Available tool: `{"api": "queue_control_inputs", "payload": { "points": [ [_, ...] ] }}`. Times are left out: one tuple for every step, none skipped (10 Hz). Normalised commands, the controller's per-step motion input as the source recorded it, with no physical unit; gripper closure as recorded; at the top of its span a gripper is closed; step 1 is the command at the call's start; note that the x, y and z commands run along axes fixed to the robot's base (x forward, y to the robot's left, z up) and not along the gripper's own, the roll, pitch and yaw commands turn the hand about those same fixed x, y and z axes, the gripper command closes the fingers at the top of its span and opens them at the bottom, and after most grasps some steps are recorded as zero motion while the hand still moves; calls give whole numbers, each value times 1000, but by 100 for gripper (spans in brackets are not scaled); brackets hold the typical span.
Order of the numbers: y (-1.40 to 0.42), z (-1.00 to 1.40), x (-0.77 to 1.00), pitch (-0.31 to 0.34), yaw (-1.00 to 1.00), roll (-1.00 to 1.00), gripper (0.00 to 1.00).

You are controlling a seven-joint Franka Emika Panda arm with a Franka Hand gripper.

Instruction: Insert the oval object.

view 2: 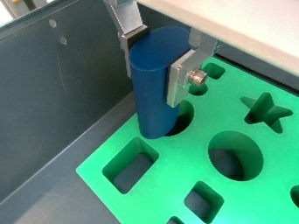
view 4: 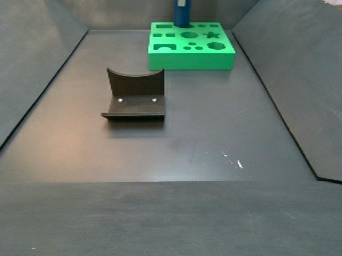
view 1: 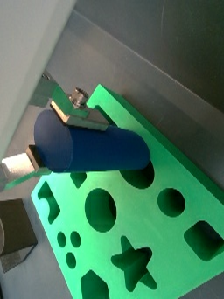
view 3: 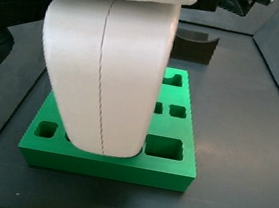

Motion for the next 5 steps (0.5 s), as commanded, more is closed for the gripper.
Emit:
{"api": "queue_control_inputs", "payload": {
  "points": [
    [11, -206, -137, -14, -74, -17, 100],
    [0, -9, 0, 0, 0, -23, 100],
    [0, -23, 9, 0, 0, 0, 100],
    [0, -146, -71, 0, -443, 7, 100],
    [14, -234, -149, 0, -443, 19, 100]
  ]
}}
